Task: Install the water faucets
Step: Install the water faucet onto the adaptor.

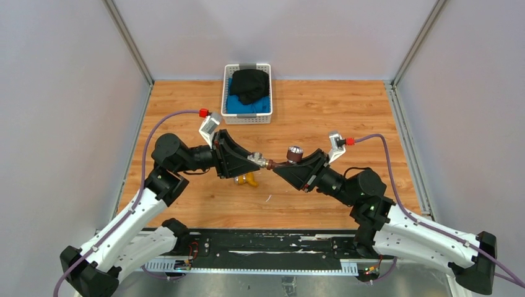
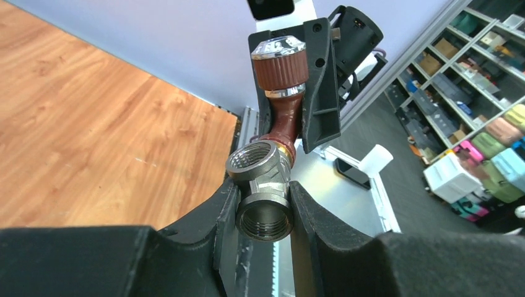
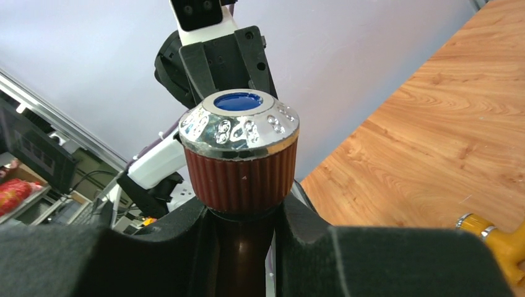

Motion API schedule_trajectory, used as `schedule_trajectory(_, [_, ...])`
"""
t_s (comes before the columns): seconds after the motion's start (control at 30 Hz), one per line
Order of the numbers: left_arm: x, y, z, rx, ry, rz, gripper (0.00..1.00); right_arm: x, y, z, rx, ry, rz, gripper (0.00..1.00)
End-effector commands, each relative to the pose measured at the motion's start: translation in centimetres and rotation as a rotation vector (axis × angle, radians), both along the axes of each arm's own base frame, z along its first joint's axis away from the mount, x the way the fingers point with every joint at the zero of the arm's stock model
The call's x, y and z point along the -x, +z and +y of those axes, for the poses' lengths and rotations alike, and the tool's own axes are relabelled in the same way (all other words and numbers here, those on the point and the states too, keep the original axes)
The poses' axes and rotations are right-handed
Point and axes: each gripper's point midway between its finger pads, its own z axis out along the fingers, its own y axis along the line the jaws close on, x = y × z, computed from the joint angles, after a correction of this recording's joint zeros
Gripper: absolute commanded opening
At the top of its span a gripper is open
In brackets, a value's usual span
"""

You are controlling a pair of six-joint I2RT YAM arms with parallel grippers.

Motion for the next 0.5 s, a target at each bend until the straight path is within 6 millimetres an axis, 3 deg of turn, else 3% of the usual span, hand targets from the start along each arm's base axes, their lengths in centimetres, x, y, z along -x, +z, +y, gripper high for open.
schedule_trajectory(0.0, [3.3, 0.7, -0.3, 0.033, -0.134, -0.211, 0.00, -1.3, 3.5, -1.1, -0.171, -0.010, 0.078, 0.00])
schedule_trajectory(0.23, [3.2, 0.0, -0.2, 0.046, -0.068, -0.333, 0.00, -1.7, 2.6, 0.3, -0.081, 0.123, 0.132, 0.00])
schedule_trajectory(0.47, [2.9, 0.9, 0.4, 0.073, -0.001, -0.414, 0.00, -1.7, 1.6, 1.6, -0.041, 0.217, 0.228, 0.00])
